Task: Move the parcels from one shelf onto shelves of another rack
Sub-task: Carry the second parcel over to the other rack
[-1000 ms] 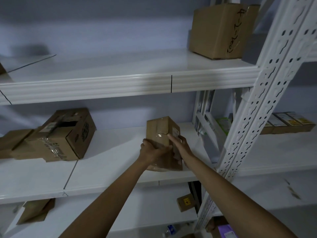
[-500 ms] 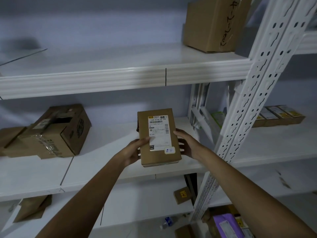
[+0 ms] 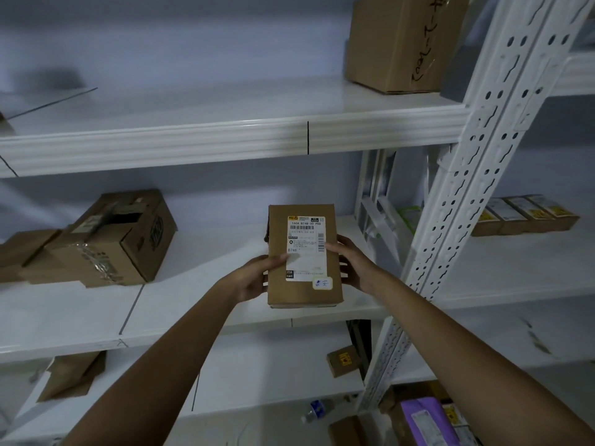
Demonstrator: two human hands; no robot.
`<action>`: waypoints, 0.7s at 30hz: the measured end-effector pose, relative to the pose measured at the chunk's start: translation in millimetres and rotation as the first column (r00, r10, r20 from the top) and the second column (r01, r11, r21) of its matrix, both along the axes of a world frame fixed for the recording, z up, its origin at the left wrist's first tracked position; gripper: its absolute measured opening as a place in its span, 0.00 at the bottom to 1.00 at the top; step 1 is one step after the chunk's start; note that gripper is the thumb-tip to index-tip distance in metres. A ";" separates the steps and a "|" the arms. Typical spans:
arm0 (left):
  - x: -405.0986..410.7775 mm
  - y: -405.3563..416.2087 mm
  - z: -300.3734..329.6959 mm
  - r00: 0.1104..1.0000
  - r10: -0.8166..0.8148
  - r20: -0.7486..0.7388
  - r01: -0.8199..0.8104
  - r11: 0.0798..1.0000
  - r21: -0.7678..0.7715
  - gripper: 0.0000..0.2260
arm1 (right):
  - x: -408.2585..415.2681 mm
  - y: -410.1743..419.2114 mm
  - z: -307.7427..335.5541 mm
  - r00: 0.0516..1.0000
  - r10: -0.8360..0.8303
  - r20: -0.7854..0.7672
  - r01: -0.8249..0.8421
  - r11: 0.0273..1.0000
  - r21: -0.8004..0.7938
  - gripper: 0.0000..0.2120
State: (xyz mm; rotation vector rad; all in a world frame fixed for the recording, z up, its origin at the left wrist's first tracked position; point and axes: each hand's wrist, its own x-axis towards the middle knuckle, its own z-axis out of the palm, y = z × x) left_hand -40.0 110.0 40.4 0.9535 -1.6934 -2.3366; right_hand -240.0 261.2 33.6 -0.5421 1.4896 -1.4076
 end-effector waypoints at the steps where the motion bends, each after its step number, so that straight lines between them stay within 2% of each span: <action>1: 0.1 1.6 0.0 1.000 0.011 0.008 -0.011 1.000 -0.009 0.31 | 0.1 0.8 -0.7 1.000 -0.008 -0.011 0.008 1.000 0.000 0.30; 5: 8.7 12.8 -0.4 0.995 0.091 0.031 -0.089 0.994 -0.067 0.30 | 5.2 1.9 -2.3 1.000 -0.001 -0.018 0.000 1.000 -0.013 0.31; 12: 55.0 39.9 -6.3 0.973 0.230 -0.006 -0.230 0.972 -0.055 0.29 | 45.4 7.0 -5.0 0.996 0.080 -0.043 -0.082 0.996 -0.043 0.31; 21: 208.0 37.3 0.8 0.937 0.340 -0.074 -0.345 0.936 -0.071 0.31 | 180.7 -10.5 14.8 0.968 0.237 -0.082 -0.244 0.966 -0.084 0.33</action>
